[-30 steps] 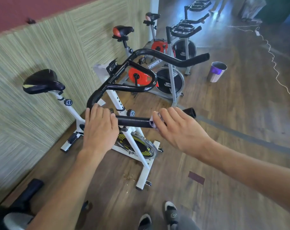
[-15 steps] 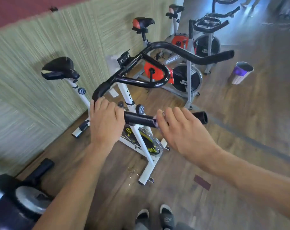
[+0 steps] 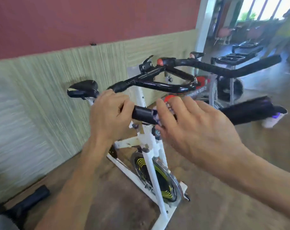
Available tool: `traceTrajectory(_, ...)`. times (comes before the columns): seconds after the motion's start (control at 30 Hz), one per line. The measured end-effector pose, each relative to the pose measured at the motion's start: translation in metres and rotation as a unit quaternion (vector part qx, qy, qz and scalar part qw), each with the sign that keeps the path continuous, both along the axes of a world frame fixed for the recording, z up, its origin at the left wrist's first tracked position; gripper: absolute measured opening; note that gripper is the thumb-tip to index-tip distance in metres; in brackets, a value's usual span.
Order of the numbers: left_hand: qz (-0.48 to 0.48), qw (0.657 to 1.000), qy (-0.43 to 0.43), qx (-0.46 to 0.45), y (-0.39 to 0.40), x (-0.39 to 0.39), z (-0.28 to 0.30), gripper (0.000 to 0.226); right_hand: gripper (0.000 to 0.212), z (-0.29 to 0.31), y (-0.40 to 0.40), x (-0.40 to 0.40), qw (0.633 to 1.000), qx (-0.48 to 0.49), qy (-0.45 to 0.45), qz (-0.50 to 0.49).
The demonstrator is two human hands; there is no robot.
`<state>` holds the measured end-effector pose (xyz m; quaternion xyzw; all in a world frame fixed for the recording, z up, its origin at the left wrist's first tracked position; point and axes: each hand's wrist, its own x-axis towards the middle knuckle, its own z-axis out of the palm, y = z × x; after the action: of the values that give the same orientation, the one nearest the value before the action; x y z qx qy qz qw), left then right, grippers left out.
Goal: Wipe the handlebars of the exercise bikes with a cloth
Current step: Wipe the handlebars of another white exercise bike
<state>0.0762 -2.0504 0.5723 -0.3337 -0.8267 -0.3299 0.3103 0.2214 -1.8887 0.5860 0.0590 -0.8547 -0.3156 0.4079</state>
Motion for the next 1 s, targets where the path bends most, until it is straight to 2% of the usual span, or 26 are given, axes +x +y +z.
traceTrajectory(0.17,0.000,0.986,0.113,0.125,0.009,-0.013,-0.028,0.039,0.039,-0.024,0.011,-0.014,0.986,0.051,0.145,0.063)
traceTrajectory(0.33,0.033,0.961,0.157,0.226,0.022,-0.005,-0.039,0.049,0.032,-0.056,0.022,-0.029,0.922,0.111,0.334,0.163)
traceTrajectory(0.47,0.009,0.948,0.168,0.269,0.032,-0.003,-0.046,0.050,0.034,-0.073,0.044,-0.035,0.885,0.067,0.416,0.198)
traceTrajectory(0.6,0.022,0.939,0.182,0.292,0.040,-0.008,-0.043,0.054,0.039,-0.064,0.062,-0.034,0.868,0.035,0.429,0.247)
traceTrajectory(0.8,0.034,0.901,0.295,0.314,0.074,0.002,-0.049,0.050,0.044,-0.074,0.050,-0.061,0.839,-0.062,0.436,0.319)
traceTrajectory(0.9,0.013,0.890,0.319,0.326,0.075,-0.001,-0.052,0.047,0.049,-0.068,0.052,-0.058,0.842,-0.061,0.423,0.330)
traceTrajectory(0.93,0.004,0.889,0.323,0.323,0.073,-0.003,-0.053,0.048,0.051,-0.059,0.053,-0.052,0.830,-0.070,0.434,0.345)
traceTrajectory(1.0,-0.005,0.886,0.329,0.328,0.072,-0.006,-0.053,0.049,0.053,-0.038,0.054,-0.043,0.781,-0.123,0.477,0.385)
